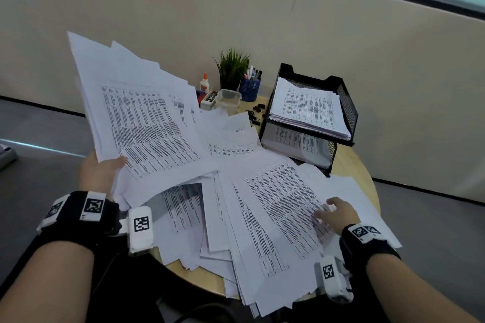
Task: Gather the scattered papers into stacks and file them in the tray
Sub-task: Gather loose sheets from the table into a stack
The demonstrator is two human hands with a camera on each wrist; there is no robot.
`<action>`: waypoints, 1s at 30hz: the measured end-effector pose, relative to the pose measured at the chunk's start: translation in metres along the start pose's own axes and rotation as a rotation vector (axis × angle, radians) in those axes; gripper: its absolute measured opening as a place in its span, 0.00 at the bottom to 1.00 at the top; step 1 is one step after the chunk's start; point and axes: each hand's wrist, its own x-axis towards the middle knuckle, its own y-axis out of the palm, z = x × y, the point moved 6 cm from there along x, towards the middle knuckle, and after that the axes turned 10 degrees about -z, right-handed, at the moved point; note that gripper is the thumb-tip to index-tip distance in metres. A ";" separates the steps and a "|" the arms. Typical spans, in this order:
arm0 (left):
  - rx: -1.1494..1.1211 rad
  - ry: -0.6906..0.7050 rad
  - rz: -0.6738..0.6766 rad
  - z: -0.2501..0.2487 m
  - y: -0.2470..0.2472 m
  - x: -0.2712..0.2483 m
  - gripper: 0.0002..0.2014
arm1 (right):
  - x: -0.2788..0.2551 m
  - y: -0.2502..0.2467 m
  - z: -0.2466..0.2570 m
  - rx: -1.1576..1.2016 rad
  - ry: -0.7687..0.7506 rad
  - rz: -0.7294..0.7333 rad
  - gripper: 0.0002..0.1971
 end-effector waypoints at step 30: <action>-0.017 -0.056 0.049 0.005 0.016 -0.005 0.19 | -0.036 0.050 0.031 -0.124 0.087 0.214 0.47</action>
